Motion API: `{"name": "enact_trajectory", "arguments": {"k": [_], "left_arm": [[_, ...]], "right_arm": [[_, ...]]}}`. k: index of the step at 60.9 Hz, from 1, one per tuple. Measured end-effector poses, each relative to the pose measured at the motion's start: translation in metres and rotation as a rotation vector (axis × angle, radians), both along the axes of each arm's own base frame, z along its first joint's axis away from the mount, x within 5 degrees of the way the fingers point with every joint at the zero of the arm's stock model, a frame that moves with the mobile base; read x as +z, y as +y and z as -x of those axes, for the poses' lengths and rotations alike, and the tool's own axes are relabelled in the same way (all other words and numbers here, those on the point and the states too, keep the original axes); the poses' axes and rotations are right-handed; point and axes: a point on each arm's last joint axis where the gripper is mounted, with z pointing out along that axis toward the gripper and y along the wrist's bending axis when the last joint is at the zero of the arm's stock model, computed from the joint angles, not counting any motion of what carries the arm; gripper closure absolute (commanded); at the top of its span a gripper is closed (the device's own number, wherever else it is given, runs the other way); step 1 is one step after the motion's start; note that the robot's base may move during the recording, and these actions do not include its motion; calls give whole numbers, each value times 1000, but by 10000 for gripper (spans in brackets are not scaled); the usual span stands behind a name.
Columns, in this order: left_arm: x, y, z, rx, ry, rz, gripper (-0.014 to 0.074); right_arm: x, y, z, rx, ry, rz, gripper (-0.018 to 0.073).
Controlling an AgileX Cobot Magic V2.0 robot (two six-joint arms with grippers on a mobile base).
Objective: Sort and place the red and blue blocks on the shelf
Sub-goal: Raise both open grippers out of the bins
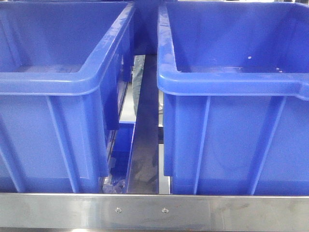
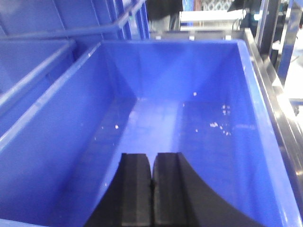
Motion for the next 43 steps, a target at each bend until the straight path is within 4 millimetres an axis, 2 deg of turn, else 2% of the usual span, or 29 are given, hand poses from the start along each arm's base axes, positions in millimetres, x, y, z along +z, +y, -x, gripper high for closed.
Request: {"name": "enact_trajectory", "arguments": {"k": [33, 43], "left_arm": [[-2, 0, 2, 0, -4, 1, 471], [-2, 0, 2, 0, -4, 1, 471]], "right_arm": [[-1, 0, 0, 1, 11, -6, 507], [-11, -1, 7, 1, -8, -2, 507]]}}
